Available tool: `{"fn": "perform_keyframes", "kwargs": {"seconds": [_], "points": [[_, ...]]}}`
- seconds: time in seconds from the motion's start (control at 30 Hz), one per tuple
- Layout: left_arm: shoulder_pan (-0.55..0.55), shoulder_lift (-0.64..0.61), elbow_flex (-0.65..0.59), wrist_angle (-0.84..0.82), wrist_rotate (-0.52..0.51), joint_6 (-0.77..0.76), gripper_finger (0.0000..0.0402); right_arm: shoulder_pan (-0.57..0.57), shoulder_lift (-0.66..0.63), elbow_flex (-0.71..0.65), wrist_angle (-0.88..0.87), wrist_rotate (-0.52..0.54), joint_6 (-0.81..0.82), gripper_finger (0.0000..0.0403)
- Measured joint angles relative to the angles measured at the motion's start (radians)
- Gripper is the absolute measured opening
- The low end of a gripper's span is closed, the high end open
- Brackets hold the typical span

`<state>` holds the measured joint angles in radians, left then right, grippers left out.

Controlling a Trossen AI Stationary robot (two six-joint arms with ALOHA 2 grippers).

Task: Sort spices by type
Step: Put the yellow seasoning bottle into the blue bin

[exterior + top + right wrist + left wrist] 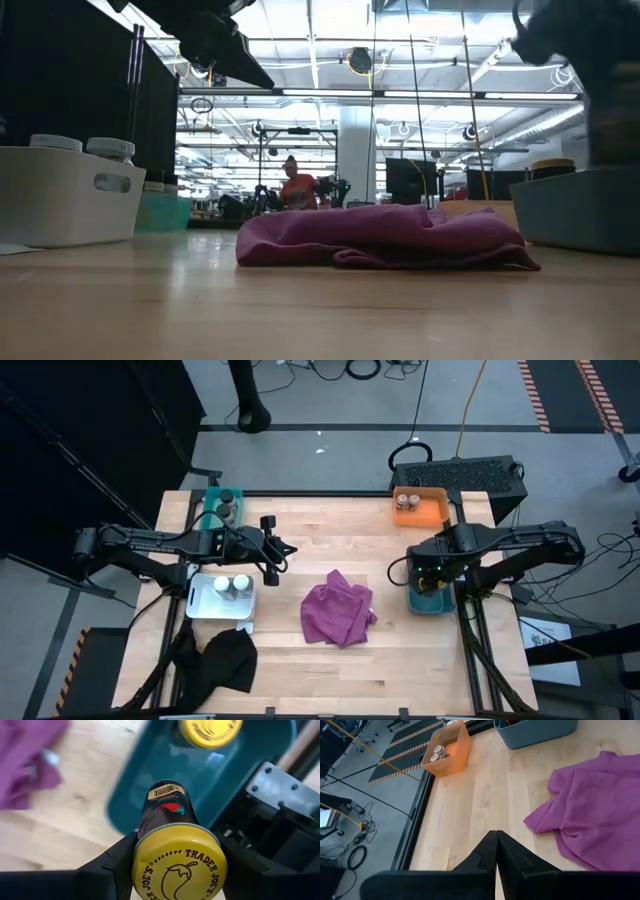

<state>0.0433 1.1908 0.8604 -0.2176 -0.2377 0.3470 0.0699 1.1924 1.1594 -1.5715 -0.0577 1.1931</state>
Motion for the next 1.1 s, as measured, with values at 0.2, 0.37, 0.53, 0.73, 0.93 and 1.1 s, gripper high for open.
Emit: {"fn": "perform_keyframes", "kwargs": {"seconds": [0.2,0.37,0.53,0.73,0.93,1.1], "points": [[0.000,0.000,0.000,0.000,0.000,-0.002,0.0011,-0.031,-0.024,-0.164,0.006,0.007,0.017,0.0203],[0.000,0.000,0.000,0.000,0.000,-0.002,0.0011,-0.032,-0.024,-0.266,0.106,0.002,0.005,0.0203],[0.000,0.000,0.000,0.000,0.000,-0.002,0.0011,-0.032,-0.024,-0.294,0.149,0.005,-0.005,0.0203],[0.000,0.000,0.000,0.000,0.000,-0.003,0.0011,-0.032,-0.024,-0.294,0.245,0.005,-0.008,0.0203],[0.000,0.000,0.000,0.000,0.000,-0.005,0.0011,-0.032,-0.003,-0.294,0.304,0.005,-0.011,0.0203],[0.000,0.000,0.000,-0.001,0.000,-0.005,0.0011,-0.032,0.022,-0.294,0.303,0.005,-0.011,0.0203]]}}
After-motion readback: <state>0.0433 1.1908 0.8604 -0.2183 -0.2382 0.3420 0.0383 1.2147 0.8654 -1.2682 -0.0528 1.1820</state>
